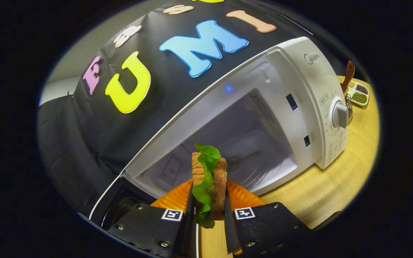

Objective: Open the microwave oven with the left hand, put the food in, and close the microwave oven.

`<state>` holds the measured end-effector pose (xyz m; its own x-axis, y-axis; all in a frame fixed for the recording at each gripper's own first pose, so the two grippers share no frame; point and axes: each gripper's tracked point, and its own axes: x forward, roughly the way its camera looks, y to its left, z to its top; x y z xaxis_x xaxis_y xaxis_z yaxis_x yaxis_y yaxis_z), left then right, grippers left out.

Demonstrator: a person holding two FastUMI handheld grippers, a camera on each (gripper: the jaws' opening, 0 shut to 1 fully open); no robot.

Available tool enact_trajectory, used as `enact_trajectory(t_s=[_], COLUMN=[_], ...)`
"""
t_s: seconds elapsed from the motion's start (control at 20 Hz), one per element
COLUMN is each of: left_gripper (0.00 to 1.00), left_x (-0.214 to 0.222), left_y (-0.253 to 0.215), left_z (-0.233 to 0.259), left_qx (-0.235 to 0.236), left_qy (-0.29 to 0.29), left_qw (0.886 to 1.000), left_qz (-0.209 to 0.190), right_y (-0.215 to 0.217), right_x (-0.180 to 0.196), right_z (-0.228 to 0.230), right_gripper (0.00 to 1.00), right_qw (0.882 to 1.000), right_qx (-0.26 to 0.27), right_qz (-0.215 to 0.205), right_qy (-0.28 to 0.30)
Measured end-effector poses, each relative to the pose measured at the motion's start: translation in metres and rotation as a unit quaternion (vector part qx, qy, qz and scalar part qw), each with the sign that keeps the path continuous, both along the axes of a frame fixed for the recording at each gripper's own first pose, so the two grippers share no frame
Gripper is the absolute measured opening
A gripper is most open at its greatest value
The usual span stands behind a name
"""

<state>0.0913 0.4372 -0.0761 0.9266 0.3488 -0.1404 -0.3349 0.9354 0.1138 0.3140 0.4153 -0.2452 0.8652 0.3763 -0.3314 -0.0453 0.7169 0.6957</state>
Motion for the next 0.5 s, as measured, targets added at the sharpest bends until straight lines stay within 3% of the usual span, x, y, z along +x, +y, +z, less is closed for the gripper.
enact_trajectory(t_s=[0.2,0.5], left_gripper=[0.93,0.95], left_x=[-0.002,-0.002], left_y=[0.003,0.002], left_z=[-0.012,-0.018], left_qx=[0.010,0.016], left_qy=[0.018,0.028], left_qw=[1.000,0.999], left_qz=[0.002,-0.004], right_y=[0.004,-0.010], right_x=[0.019,0.036], right_z=[-0.011,-0.031], right_gripper=[0.37,0.46], right_qw=[1.000,0.995], right_qx=[0.009,-0.088], right_qz=[-0.020,-0.051], right_qy=[0.005,0.008])
